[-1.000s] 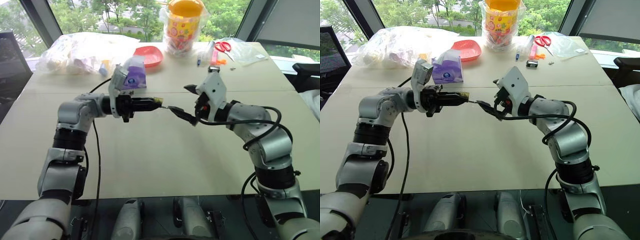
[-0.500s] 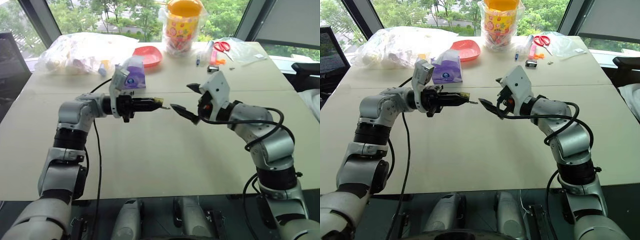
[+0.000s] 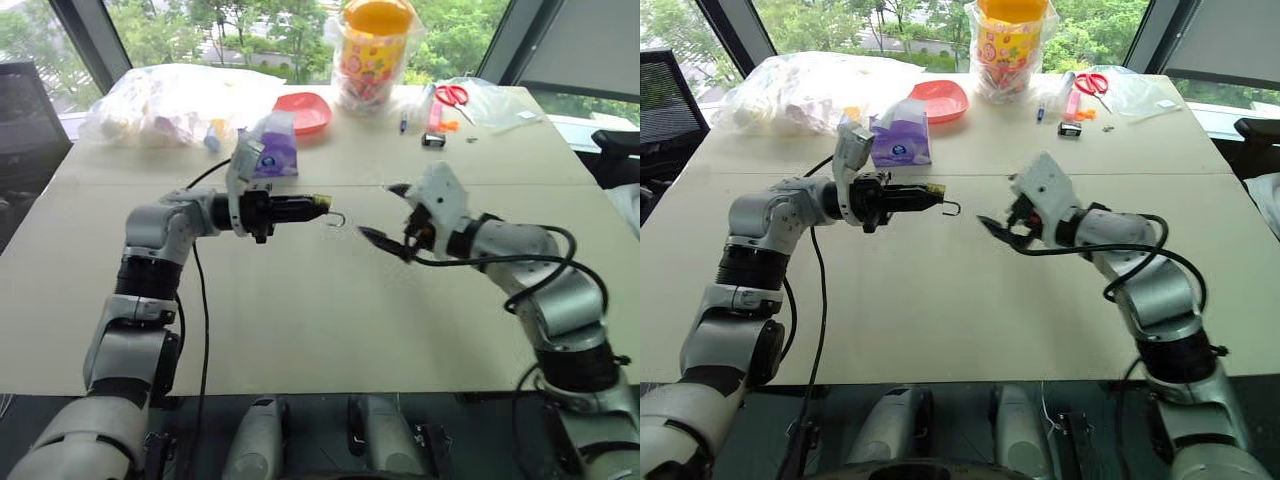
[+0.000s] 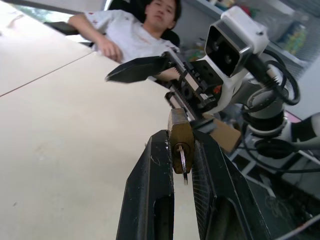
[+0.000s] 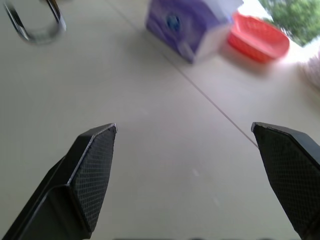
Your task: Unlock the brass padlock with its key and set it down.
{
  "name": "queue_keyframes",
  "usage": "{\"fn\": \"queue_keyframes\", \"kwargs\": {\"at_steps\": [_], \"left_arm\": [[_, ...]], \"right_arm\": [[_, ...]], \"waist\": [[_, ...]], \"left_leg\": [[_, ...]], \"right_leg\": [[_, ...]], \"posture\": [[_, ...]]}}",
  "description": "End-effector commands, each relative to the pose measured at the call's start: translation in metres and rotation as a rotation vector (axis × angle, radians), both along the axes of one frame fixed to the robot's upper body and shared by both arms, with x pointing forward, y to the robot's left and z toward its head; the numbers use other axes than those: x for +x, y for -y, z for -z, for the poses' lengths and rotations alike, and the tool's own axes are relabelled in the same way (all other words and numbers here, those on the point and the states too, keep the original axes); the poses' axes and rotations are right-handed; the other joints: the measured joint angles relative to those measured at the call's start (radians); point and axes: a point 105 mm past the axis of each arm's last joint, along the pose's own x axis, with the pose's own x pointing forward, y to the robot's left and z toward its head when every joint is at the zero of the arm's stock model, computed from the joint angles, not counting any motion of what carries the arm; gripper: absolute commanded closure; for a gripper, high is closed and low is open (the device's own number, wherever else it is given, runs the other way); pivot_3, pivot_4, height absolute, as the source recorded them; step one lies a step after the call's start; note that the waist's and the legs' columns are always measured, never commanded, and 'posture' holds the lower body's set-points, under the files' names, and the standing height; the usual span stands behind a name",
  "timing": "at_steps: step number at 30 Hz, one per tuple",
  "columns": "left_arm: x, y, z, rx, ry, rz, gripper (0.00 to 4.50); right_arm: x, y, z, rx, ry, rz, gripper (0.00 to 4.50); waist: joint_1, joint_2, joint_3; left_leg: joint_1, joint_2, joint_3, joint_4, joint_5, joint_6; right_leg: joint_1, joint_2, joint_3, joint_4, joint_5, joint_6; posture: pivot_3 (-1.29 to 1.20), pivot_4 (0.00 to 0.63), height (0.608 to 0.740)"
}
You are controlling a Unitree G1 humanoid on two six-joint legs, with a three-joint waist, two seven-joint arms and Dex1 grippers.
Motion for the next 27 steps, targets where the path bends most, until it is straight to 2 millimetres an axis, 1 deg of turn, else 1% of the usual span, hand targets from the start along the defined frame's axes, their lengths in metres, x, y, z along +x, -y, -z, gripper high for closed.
{"fn": "queue_keyframes", "kwargs": {"at_steps": [1,3,6,8,10,12,14,16,19,20,23,26,27], "left_arm": [[0.005,0.015,0.014,-0.006,-0.087,-0.033,4.5],[0.009,0.023,0.022,-0.013,-0.149,-0.056,4.5],[0.016,0.043,0.046,0.022,-0.269,-0.099,4.5],[0.019,0.052,0.057,0.044,-0.322,-0.109,4.5],[0.017,0.062,0.073,0.107,-0.351,-0.098,4.5],[0.017,0.068,0.084,0.151,-0.354,-0.105,3.46],[0.018,0.072,0.083,0.137,-0.368,-0.097,2.67],[0.02,0.072,0.081,0.138,-0.366,-0.104,1.69],[0.025,0.066,0.081,0.18,-0.33,-0.126,0.51],[0.027,0.061,0.079,0.189,-0.307,-0.137,0.18],[0.035,0.03,0.062,0.23,-0.161,-0.187,0.18],[0.035,0.009,0.047,0.215,-0.095,-0.221,0.18],[0.032,-0.001,0.04,0.212,-0.05,-0.235,0.18]], "right_arm": [[-0.015,0.007,-0.014,-0.042,0.034,-0.055,0.03],[-0.026,0.005,-0.014,-0.052,0.003,-0.093,0.03],[-0.047,-0.005,-0.009,-0.061,-0.06,-0.169,0.03],[-0.053,-0.01,-0.007,-0.067,-0.074,-0.184,0.03],[-0.054,-0.013,-0.006,-0.067,-0.081,-0.183,0.03],[-0.055,-0.015,-0.004,-0.061,-0.084,-0.179,0.0],[-0.056,-0.017,-0.003,-0.046,-0.092,-0.179,0.0],[-0.056,-0.017,-0.003,-0.035,-0.094,-0.173,0.0],[-0.056,-0.017,-0.003,-0.03,-0.095,-0.166,0.0],[-0.057,-0.016,-0.002,-0.03,-0.095,-0.163,0.0],[-0.057,-0.01,-0.001,-0.035,-0.097,-0.134,0.0],[-0.056,-0.004,0.0,-0.029,-0.095,-0.111,0.0],[-0.055,-0.002,0.001,-0.019,-0.093,-0.097,0.0]], "waist": [[0.001,0.0,0.0],[0.0,0.0,0.0],[0.0,0.0,0.0],[-0.002,0.0,0.0],[-0.001,0.0,0.0],[0.0,0.0,0.0],[0.001,0.0,0.0],[0.002,0.0,0.0],[0.002,-0.001,0.0],[0.001,-0.001,0.0],[-0.006,-0.001,0.0],[-0.013,0.0,0.0],[-0.011,0.0,0.0]], "left_leg": [[0.0,0.0,0.0,0.0,0.0,0.0],[0.0,0.0,0.0,0.0,0.0,0.0],[0.0,0.001,-0.001,0.0,0.0,0.0],[0.001,0.001,-0.002,0.0,0.0,0.0],[0.001,0.001,-0.002,0.0,0.0,0.0],[0.001,0.001,-0.001,0.0,0.0,0.0],[0.001,0.001,-0.001,0.0,0.0,0.0],[0.0,0.001,-0.001,0.0,0.0,0.0],[0.0,0.001,-0.001,0.0,0.0,0.0],[0.0,0.001,-0.001,0.0,0.0,0.0],[0.001,0.001,-0.001,0.0,0.0,0.0],[0.001,0.003,-0.001,-0.001,0.0,0.0],[0.001,0.003,-0.001,-0.001,0.0,0.0]], "right_leg": [[0.0,0.0,0.0,0.0,0.0,0.0],[0.0,0.0,0.0,0.0,0.001,0.002],[0.0,0.001,0.0,0.001,0.001,0.004],[0.0,0.001,-0.001,0.001,0.001,0.003],[0.0,0.001,-0.001,0.001,0.0,0.001],[0.0,0.001,-0.001,0.001,0.0,0.001],[0.0,0.001,-0.001,0.001,0.0,0.001],[0.0,0.001,-0.001,0.001,0.0,0.001],[0.0,0.001,-0.001,0.001,0.0,0.001],[0.0,0.001,-0.001,0.001,0.0,0.0],[0.0,0.001,-0.001,0.001,0.0,0.0],[-0.001,0.002,-0.001,0.002,0.0,0.0],[-0.001,0.002,-0.001,0.002,-0.001,-0.001]], "posture": [[0.0,0.15,0.74],[0.0,0.15,0.74],[0.0,0.15,0.74],[0.0,0.15,0.74],[0.0,0.15,0.74],[0.0,0.15,0.74],[0.0,0.15,0.74],[0.0,0.15,0.74],[0.0,0.15,0.74],[0.0,0.15,0.74],[0.0,0.15,0.74],[0.0,0.15,0.74],[0.0,0.15,0.74]]}}
